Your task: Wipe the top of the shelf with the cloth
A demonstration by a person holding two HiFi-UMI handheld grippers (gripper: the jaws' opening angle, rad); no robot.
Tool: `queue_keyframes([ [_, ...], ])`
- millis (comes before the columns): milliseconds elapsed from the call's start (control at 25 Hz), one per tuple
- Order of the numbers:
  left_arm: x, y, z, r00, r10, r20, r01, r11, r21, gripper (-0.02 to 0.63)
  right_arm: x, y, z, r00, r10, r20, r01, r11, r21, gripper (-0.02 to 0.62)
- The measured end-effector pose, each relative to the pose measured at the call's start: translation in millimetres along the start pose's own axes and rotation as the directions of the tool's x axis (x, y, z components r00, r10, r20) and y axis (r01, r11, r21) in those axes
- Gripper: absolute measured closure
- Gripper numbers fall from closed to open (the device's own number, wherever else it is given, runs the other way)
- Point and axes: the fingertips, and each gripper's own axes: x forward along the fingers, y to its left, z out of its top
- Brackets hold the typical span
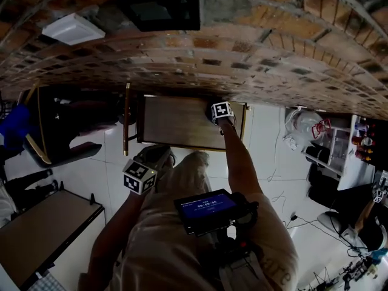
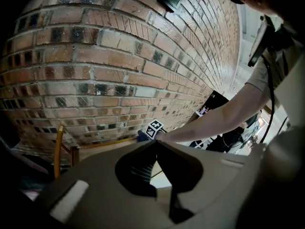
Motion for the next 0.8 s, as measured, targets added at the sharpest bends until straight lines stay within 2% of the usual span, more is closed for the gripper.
queue_keyframes([
  [240,9,-11,14,1.0,-0.019,-0.006,0.019,1.0,0.011,0.603,-21,-61,-23,0.994,-0.112,-0.008,0.112,0.992,0.061,0.511],
  [480,10,-14,12,0.999,-0.033,-0.007,0.033,0.999,0.021,0.603,-37,-103,-43,0.984,-0.177,-0.031,0.179,0.976,0.128,0.511],
  [600,7,-12,7,0.999,-0.041,-0.004,0.041,0.999,0.014,0.603,-45,-110,-51,0.979,-0.199,-0.039,0.203,0.967,0.157,0.512],
  [720,0,-4,1,0.999,-0.047,0.001,0.047,0.999,0.007,0.603,-55,-103,-47,0.976,-0.219,-0.001,0.216,0.963,0.162,0.511],
  [800,-7,4,-3,0.999,-0.047,0.005,0.047,0.999,0.007,0.602,-58,-77,-34,0.983,-0.173,0.056,0.162,0.974,0.16,0.511],
])
